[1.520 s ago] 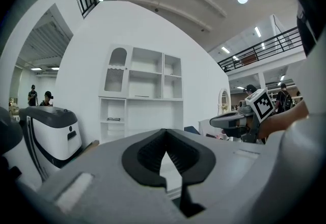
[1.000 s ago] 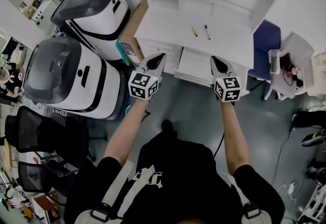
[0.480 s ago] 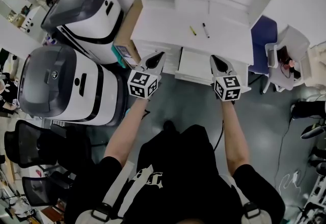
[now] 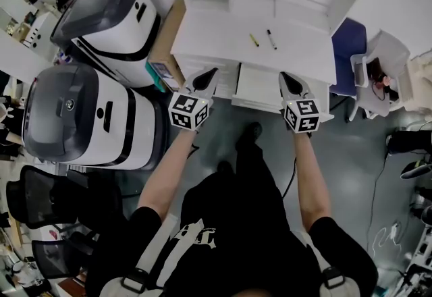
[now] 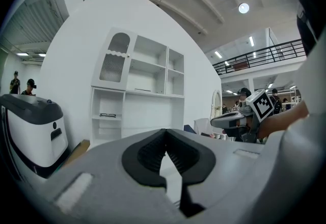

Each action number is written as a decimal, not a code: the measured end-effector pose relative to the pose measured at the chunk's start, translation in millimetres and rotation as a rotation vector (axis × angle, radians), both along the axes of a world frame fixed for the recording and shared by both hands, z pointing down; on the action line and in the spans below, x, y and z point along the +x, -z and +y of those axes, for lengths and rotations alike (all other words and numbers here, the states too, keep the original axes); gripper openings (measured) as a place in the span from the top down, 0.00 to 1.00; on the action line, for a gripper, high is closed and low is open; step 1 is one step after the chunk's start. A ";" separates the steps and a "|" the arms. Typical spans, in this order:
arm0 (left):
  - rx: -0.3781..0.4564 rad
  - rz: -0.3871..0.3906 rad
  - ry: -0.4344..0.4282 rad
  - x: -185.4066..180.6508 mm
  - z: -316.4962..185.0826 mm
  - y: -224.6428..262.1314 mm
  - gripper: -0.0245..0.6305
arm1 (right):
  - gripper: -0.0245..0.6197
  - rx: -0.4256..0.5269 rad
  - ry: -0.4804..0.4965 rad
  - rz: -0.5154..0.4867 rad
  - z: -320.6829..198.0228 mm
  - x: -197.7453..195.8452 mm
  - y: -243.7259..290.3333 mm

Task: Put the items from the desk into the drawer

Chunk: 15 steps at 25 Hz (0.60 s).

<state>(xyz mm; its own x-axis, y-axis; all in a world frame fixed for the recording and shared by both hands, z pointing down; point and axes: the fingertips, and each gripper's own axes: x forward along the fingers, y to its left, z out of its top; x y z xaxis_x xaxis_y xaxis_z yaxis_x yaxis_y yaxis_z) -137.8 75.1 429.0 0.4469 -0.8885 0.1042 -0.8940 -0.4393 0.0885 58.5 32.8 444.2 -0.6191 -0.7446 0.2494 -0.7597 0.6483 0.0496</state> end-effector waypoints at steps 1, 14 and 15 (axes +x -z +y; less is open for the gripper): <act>0.000 0.000 0.000 -0.1 -3.6 0.0 0.96 | 0.96 0.001 0.001 0.000 -3.0 0.1 -0.8; -0.006 -0.029 -0.065 17.7 -88.7 -5.9 0.96 | 0.96 -0.006 -0.045 -0.021 -81.3 10.4 -12.7; -0.009 -0.030 -0.067 18.3 -98.3 -7.0 0.96 | 0.96 -0.007 -0.049 -0.022 -90.9 11.3 -13.4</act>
<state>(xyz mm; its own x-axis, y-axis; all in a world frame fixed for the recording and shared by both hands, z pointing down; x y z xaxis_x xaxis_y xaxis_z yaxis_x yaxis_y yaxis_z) -119.5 -23.2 436.0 0.5022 -0.8555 0.1263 -0.8647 -0.4979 0.0663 69.8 -58.2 457.6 -0.5875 -0.7726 0.2409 -0.7914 0.6106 0.0282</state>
